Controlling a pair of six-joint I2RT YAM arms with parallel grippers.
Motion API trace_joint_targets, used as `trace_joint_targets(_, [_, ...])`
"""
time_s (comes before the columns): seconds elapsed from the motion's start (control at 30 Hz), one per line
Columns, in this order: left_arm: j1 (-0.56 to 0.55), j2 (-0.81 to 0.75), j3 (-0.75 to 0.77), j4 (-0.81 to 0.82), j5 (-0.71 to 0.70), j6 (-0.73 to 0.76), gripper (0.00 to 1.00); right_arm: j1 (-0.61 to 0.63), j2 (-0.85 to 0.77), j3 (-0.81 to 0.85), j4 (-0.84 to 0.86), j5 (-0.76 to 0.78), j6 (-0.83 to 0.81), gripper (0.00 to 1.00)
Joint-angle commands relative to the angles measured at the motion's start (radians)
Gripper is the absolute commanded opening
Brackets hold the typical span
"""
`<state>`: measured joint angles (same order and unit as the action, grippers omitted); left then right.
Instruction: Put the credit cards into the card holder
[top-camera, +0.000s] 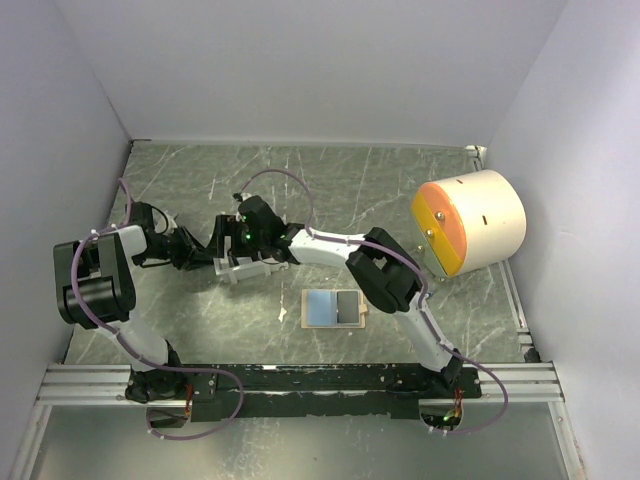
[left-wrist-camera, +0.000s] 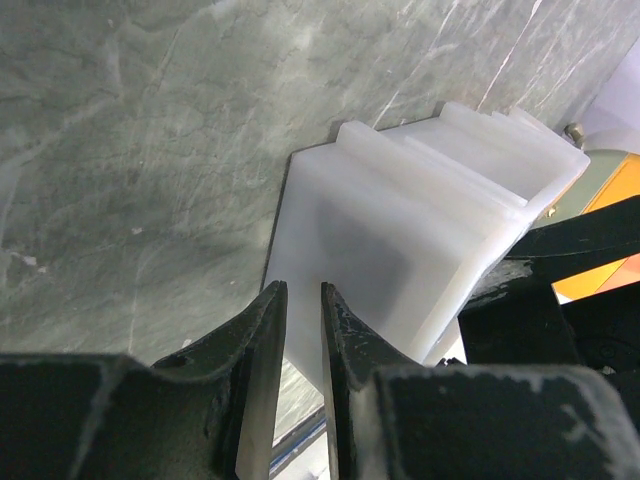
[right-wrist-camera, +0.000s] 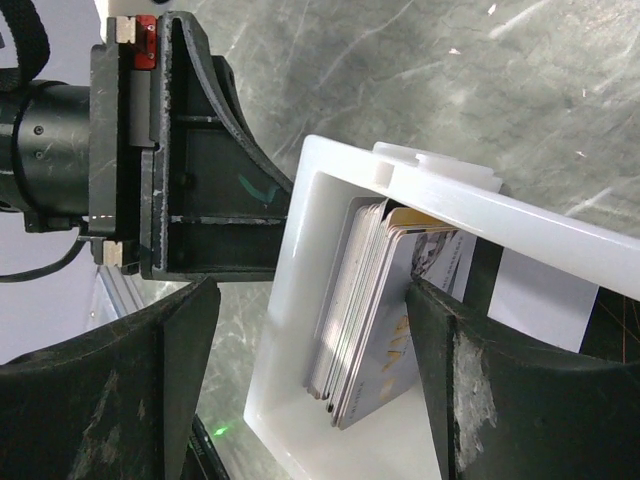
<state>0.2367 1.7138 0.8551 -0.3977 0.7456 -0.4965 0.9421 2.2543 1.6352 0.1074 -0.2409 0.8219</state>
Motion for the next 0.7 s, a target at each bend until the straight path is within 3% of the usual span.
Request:
trace_joint_targets(0.0, [-0.023,0.017,0.019,0.024,0.051,0.007,0.31,0.002,0.026,0.024,0.026,-0.04,0.007,0.75])
trace_joint_targets(0.67, [-0.031,0.029,0.018,0.023,0.044,0.009,0.3,0.004,-0.076,-0.059,0.079,-0.008,0.023,0.47])
